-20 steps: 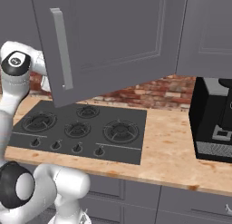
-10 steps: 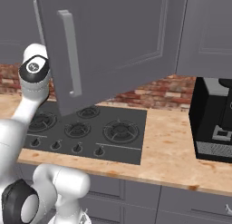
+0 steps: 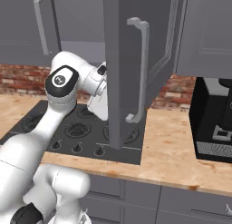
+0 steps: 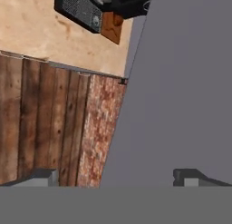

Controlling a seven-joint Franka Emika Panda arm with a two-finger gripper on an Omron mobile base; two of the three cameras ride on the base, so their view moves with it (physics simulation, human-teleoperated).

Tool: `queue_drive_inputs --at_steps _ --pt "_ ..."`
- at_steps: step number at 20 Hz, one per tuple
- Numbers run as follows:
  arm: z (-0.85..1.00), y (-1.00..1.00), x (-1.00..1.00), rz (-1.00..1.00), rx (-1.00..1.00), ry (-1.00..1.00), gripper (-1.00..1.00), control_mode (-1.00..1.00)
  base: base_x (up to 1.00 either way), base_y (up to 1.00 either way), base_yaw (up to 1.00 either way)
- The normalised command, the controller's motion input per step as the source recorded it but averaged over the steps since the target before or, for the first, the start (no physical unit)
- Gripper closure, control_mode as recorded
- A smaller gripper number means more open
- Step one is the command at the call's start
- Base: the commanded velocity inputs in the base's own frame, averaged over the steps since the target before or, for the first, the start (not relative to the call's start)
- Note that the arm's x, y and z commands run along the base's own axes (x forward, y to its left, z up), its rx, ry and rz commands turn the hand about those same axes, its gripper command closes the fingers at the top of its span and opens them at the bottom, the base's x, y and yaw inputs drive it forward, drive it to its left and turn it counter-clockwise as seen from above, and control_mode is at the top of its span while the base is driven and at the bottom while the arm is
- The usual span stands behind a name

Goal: Open the cabinet, retrieve the rolling pin, and place it next to the meat on the cutting board to prepare for tenderizing.

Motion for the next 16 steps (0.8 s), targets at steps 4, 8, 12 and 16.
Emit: queue_drive_inputs --at_steps 4,8,12,16 --pt "0.00 -0.97 -0.09 -0.14 0.00 0.00 -1.00 -1.00 0.00 0.00 0.00" --pt "0.00 -0.67 0.00 -0.13 0.00 0.04 -1.00 -1.00 0.00 0.00 0.00" --pt "0.00 -0.13 -0.09 0.00 0.00 0.03 -1.00 -1.00 0.00 0.00 0.00" --pt "0.00 0.18 -0.13 0.00 0.00 -0.01 -1.00 -1.00 0.00 0.00 0.00"
